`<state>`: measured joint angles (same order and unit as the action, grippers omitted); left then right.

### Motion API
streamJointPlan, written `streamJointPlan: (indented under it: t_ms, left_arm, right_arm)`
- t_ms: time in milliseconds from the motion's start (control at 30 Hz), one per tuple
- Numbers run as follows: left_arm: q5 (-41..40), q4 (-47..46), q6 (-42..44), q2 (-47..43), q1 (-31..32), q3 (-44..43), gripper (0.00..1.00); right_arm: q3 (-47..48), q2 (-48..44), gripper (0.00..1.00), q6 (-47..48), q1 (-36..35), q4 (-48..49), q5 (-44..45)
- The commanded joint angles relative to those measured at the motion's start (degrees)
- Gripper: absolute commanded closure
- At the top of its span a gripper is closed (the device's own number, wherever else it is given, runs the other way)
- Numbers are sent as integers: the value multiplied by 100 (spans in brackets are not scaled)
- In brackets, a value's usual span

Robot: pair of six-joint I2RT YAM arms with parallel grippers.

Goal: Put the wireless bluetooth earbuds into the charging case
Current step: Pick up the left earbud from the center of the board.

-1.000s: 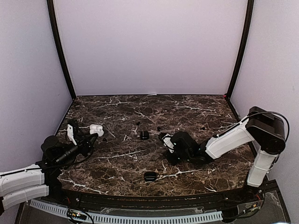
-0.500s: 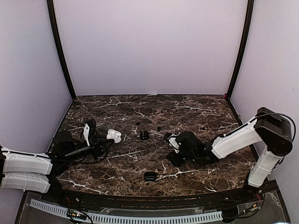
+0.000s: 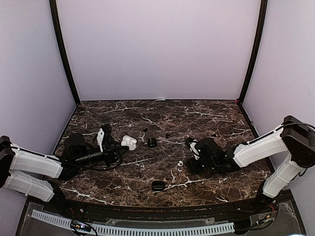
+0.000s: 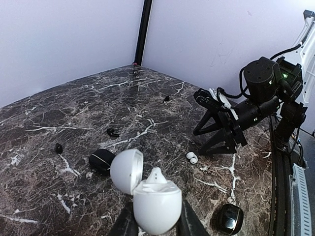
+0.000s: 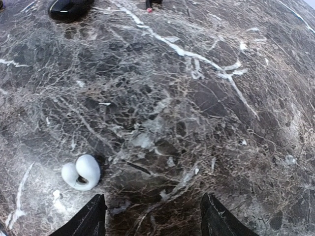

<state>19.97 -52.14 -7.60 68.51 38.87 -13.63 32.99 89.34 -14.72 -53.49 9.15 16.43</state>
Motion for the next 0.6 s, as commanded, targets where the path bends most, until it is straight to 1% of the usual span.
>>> streamJointPlan:
  t_ms: [0,100,167,233,300,367,433,500,567]
  left_arm:
    - [128,-455,151,202,50,-201,82]
    - [198,-660,202,365,59,-178,82]
    - [257,-933,297,506,67,-52,82]
    - [313,-1310,371,681,68,110,82]
    - [380,-1685,390,869,68,253,82]
    - [457,-2072,362,1004,81,346,82]
    - [502,-2083,354,988,96,361,82]
    - [393,-2027,431,932,127,380,82]
    - [290,-2023,441,866,140,439,82]
  right_arm:
    - [-60,-108,36,-217,154,31,-10]
    - [-54,-146,41,-201,163,77,-302]
    - [-76,-204,48,-303,168,93,-526]
    - [-66,-284,54,-510,180,39,-808]
    - [-70,-376,58,-798,188,16,-1124]
    - [-58,-463,59,-1164,196,-65,-1318]
    - [-62,-554,63,-1606,206,-148,-1359]
    - [47,-599,66,-2090,208,-445,-1335]
    - [218,-613,75,-2355,206,-859,-1213]
